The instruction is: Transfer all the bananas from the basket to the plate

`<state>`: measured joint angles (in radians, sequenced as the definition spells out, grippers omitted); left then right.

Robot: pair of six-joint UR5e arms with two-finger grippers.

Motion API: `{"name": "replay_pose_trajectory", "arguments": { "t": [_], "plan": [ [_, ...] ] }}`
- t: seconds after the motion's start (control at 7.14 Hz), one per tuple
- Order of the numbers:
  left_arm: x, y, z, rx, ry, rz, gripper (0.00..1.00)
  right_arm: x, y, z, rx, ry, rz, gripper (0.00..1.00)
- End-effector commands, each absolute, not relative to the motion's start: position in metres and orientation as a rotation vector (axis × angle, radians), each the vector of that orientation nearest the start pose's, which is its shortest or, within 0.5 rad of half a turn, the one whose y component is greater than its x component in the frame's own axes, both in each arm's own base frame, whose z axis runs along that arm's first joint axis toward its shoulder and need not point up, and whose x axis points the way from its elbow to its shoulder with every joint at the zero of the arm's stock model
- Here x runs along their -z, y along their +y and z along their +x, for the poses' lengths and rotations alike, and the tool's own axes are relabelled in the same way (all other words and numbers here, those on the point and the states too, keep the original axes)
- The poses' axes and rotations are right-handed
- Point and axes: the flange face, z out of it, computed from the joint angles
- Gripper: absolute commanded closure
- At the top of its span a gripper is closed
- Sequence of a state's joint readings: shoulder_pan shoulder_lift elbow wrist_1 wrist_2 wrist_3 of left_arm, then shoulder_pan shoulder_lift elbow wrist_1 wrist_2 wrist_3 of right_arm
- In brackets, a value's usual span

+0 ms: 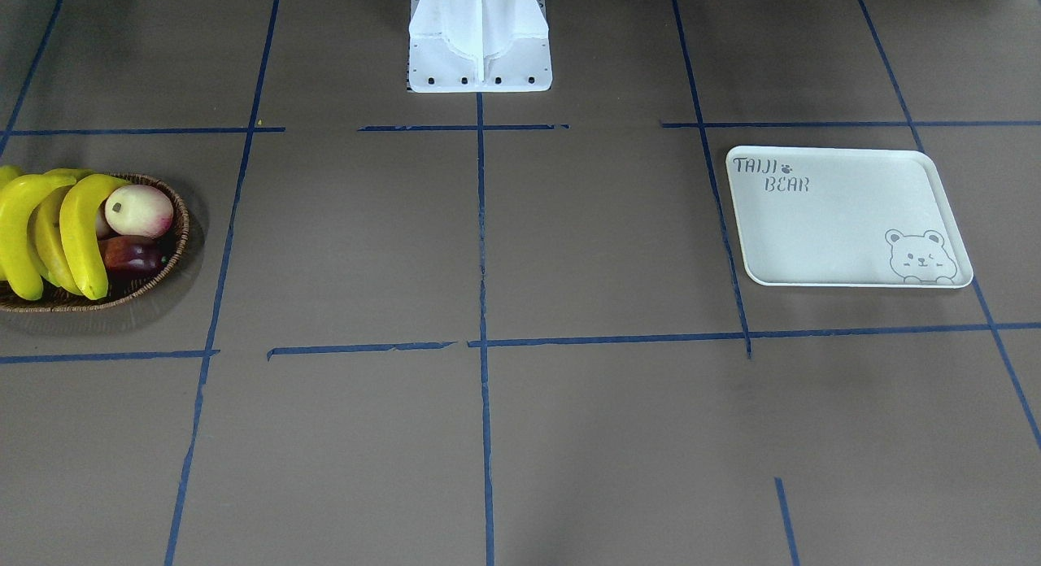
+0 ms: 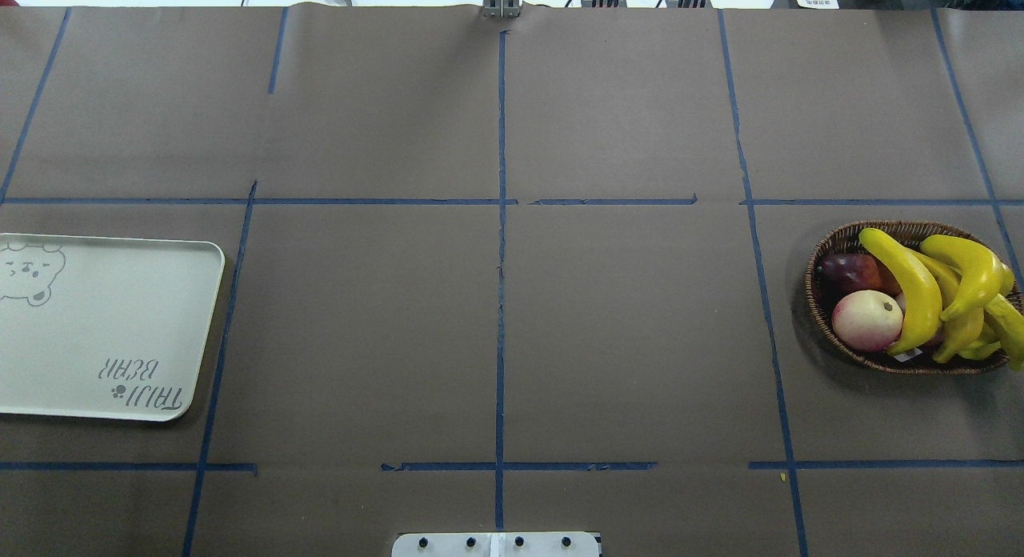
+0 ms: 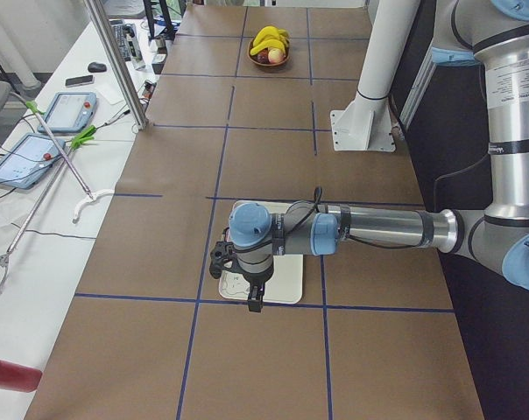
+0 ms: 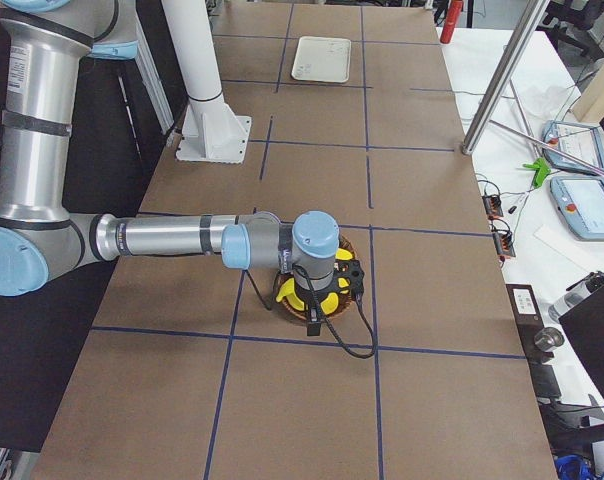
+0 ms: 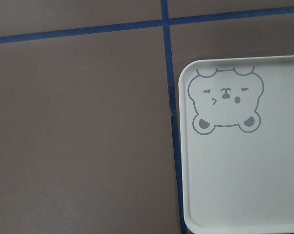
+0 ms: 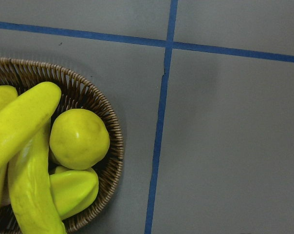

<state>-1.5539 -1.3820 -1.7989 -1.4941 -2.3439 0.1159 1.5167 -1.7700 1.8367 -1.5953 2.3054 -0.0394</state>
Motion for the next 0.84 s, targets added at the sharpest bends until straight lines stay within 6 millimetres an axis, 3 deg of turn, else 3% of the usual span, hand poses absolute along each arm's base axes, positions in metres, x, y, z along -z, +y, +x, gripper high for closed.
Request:
{"name": "replay_pose_trajectory", "arguments": {
  "t": [0.0,0.42,0.7],
  "plan": [
    [-0.64,-0.41,-0.057,-0.112,0.773,0.002,0.0,-0.624,-0.412,0.044,0.103,-0.735,0.032,0.0],
    [-0.64,-0.41,-0.057,-0.113,0.773,0.004,0.0,-0.623,-0.413,0.044,0.105,-0.737,0.033,0.0],
    [-0.639,-0.411,-0.057,-0.112,0.774,0.004,0.0,-0.606,-0.418,0.042,0.089,-0.744,0.054,0.0]
  ]
}}
